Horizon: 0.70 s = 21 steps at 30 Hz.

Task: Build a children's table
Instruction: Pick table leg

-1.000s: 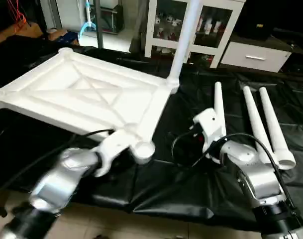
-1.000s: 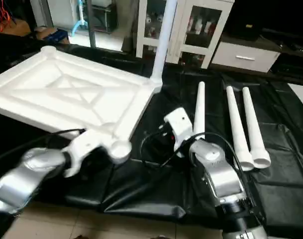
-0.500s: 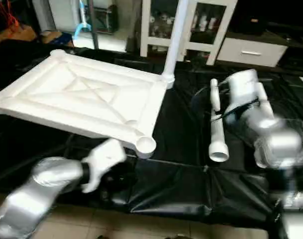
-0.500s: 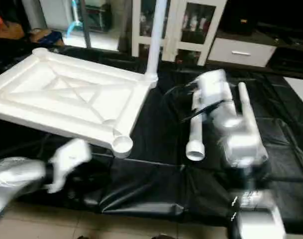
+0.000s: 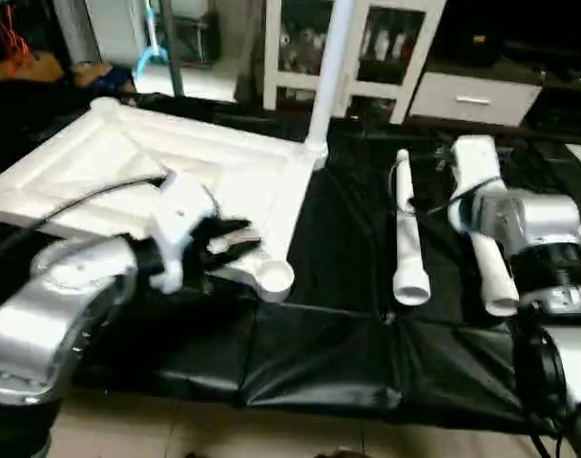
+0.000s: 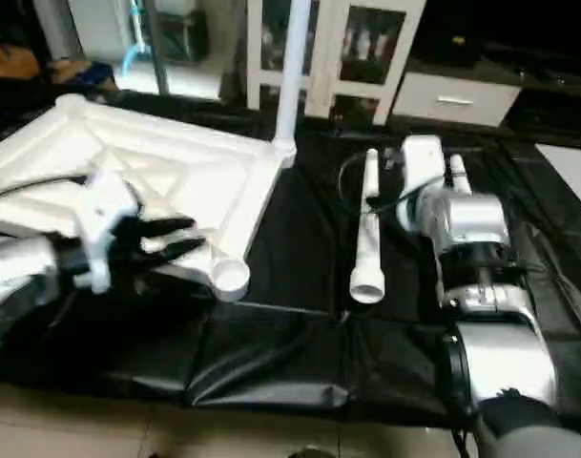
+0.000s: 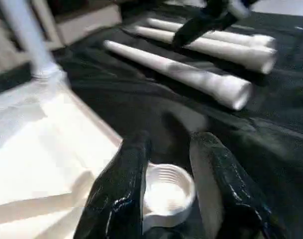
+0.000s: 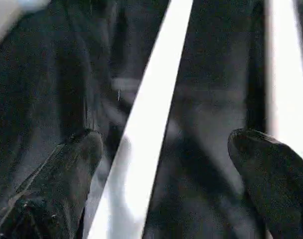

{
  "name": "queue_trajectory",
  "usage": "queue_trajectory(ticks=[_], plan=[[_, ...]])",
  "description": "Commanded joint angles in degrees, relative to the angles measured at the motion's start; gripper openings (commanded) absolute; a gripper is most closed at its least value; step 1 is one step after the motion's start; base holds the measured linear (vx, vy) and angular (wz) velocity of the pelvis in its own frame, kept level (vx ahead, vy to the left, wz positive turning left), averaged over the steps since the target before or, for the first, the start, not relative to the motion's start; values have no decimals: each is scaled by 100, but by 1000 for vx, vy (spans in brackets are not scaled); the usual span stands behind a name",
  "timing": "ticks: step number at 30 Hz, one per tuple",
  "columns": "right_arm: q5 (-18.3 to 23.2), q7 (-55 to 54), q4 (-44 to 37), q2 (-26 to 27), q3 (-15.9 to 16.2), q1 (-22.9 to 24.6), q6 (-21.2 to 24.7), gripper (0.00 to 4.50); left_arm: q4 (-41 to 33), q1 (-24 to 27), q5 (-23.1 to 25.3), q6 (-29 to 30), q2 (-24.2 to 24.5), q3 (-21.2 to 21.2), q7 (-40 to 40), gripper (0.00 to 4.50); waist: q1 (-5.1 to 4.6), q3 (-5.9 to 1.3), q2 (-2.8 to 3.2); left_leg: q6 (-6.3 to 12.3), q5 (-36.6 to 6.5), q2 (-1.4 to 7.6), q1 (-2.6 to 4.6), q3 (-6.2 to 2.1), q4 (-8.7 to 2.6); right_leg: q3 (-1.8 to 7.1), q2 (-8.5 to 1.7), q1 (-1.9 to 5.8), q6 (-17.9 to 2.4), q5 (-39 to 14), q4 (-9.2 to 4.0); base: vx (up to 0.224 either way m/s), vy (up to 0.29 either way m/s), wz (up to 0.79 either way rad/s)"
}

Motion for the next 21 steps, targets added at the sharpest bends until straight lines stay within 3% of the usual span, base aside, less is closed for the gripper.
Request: queue_trajectory(ticks=[1, 4, 7, 12, 14, 21], plan=[[49, -18, 251, -23, -74, -179, 74, 450, -130, -100, -41, 88, -19, -68, -40, 156, 36, -426, 56, -121, -755, -29, -26, 74, -345, 155, -194, 375, -1027, -1001, -333, 0, 0, 0], [46, -51, 771, 14, -159, -267, 54, 450, -212, -148, -169, 153, -58, -259, -41, 156, 55, -447, 46, -28, -370, -30, -45, 91, -325, 150, -173, 393, -1221, -356, -267, 0, 0, 0], [227, 18, 1117, 69, -389, -285, 15, 450, -326, -118, -259, 214, -41, -386, -82, 156, 78, -426, 52, -26, -550, -18, -33, 98, -328, 151, -194, 387, -1266, -520, -282, 0, 0, 0], [528, 387, 1571, 140, -626, -281, 181, 450, -474, -133, -350, 319, -51, -571, -196, 156, 88, -401, 3, -68, -843, -6, -30, 97, -340, 148, -216, 378, -1137, -1070, -335, 0, 0, 0], [545, 411, 1664, 138, -654, -279, 235, 450, -493, -151, -369, 336, -48, -615, -194, 156, 92, -394, 12, -94, -857, -7, -36, 91, -344, 148, -221, 379, -1105, -1168, -341, 0, 0, 0], [573, 386, 2073, 61, -786, -192, 364, 380, -547, -200, -442, 396, -19, -724, -149, 161, 132, -390, 21, -204, -948, -5, -20, 82, -344, 135, -222, 351, -930, -1468, -368, 0, 0, 0]])
